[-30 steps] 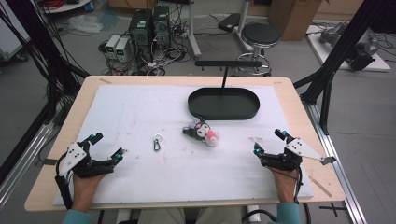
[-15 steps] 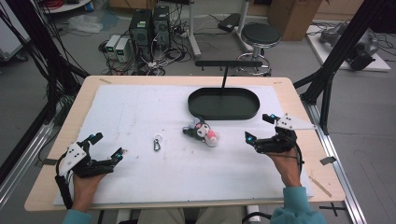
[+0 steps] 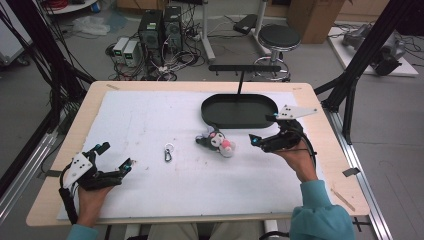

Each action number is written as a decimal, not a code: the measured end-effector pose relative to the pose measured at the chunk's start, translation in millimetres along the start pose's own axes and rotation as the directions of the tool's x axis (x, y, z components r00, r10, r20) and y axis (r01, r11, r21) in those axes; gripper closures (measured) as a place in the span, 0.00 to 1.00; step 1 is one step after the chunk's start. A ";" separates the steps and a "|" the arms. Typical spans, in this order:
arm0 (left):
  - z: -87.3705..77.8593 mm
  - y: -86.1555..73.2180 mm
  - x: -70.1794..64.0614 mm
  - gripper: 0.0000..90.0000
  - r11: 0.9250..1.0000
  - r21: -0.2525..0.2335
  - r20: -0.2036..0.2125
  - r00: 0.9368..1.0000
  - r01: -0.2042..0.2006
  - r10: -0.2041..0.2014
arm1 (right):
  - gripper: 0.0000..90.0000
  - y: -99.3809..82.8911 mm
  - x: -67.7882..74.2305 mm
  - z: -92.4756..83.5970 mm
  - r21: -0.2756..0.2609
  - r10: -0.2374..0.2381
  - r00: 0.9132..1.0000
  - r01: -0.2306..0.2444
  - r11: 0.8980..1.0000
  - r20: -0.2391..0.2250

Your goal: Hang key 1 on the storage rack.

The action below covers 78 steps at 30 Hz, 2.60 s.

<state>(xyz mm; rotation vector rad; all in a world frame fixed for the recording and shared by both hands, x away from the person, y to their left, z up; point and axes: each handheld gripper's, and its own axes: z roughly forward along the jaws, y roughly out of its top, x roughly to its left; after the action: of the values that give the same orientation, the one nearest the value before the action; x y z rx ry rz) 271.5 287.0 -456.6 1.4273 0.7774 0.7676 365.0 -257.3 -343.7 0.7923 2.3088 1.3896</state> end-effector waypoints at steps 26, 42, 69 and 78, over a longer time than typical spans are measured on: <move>0.0 0.0 0.1 0.03 1.000 -0.001 0.000 1.000 0.000 0.000 | 0.01 18.5 11.9 77.1 0.297 -0.083 0.991 0.110 0.948 -0.101; -0.1 0.0 0.4 0.03 1.000 -0.001 0.002 1.000 0.003 -0.003 | 0.01 9.5 21.8 107.5 0.437 -0.089 0.987 0.139 0.889 -0.132; 0.1 0.0 0.7 0.03 1.000 -0.001 -0.001 1.000 0.006 -0.006 | 0.15 -0.3 29.5 135.5 0.602 -0.076 0.984 0.158 0.782 -0.161; 0.0 0.0 0.5 0.03 1.000 0.003 0.001 1.000 0.005 -0.005 | 0.28 -0.8 28.8 137.3 0.627 -0.056 0.984 0.150 0.764 -0.167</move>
<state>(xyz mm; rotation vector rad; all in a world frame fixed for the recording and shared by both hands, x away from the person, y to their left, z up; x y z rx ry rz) 271.8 287.4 -456.6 1.4275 0.7812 0.7625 416.1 -144.0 -408.7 0.7342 2.9303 0.5922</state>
